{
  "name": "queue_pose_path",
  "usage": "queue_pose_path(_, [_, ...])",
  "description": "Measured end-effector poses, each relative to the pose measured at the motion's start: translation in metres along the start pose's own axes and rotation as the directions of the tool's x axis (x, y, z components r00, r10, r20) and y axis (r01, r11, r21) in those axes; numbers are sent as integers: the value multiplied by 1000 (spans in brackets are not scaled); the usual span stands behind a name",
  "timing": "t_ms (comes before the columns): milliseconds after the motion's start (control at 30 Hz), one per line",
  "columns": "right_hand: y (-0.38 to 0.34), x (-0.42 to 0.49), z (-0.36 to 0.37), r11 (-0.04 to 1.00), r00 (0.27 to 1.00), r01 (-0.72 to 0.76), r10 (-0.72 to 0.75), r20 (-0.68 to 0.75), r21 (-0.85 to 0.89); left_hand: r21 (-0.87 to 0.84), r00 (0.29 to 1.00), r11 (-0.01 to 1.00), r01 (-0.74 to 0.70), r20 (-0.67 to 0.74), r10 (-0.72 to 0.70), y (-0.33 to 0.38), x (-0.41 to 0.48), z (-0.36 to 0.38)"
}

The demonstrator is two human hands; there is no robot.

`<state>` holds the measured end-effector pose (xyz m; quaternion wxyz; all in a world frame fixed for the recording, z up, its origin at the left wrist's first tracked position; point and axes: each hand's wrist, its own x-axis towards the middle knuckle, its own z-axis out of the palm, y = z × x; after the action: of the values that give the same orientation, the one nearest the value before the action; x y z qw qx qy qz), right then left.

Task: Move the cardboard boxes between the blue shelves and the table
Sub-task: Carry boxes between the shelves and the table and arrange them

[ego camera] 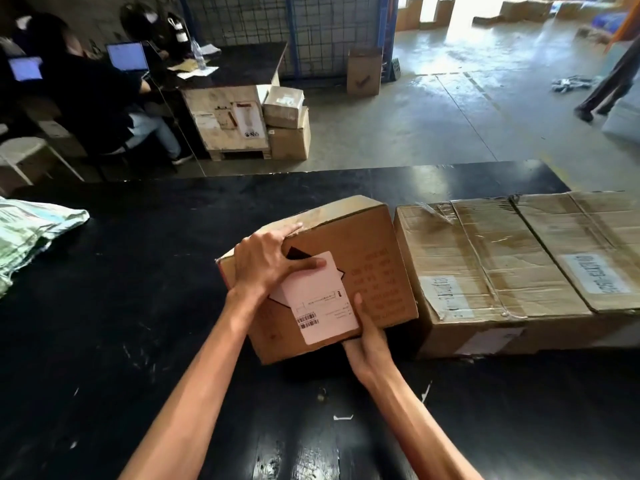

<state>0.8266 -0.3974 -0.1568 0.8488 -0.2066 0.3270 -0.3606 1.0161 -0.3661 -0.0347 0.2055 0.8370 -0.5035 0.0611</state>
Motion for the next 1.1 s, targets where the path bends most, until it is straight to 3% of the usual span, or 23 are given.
queue_pose_path(133, [-20, 10, 12, 950, 981, 188, -170, 90, -250, -195, 977, 966, 170, -94, -191, -20, -24, 1])
queue_pose_path(267, [-39, 21, 20, 720, 912, 410, -330, 243, -560, -466, 928, 829, 308, -44, -370, -40, -59, 17])
queue_pose_path(400, [-58, 34, 19, 294, 829, 554, -284, 482, -779, -755, 842, 458, 469, 225, -491, -41, -94, 51])
queue_pose_path(467, [-60, 37, 12, 165, 779, 621, -236, 581, -766, -815, 806, 287, 503, 323, -496, -36, -106, 69])
queue_pose_path(533, [-52, 39, -7, 120, 757, 647, -220, 616, -753, -836, 788, 205, 509, 357, -501, -33, -116, 80])
queue_pose_path(600, [-35, 31, -32, 173, 816, 570, -229, 530, -803, -821, 774, 223, 526, 353, -526, -37, -120, 84])
queue_pose_path(700, [-7, 17, -65, 292, 916, 381, -251, 314, -877, -798, 836, 341, 496, 334, -435, -41, -122, 85])
queue_pose_path(800, [6, 20, -78, 335, 930, 319, -290, 225, -887, -769, 878, 454, 451, 289, -382, -38, -123, 83])
queue_pose_path(900, [13, 29, -79, 364, 941, 278, -288, 177, -889, -705, 910, 605, 370, 146, -387, -35, -118, 71])
queue_pose_path(1000, [19, 33, -87, 397, 956, 253, -244, 164, -883, -538, 979, 818, 201, 79, -188, -27, -99, 51])
queue_pose_path(1100, [26, 38, -103, 407, 976, 181, -183, 114, -895, -225, 993, 974, 6, 113, 20, -11, -73, 37])
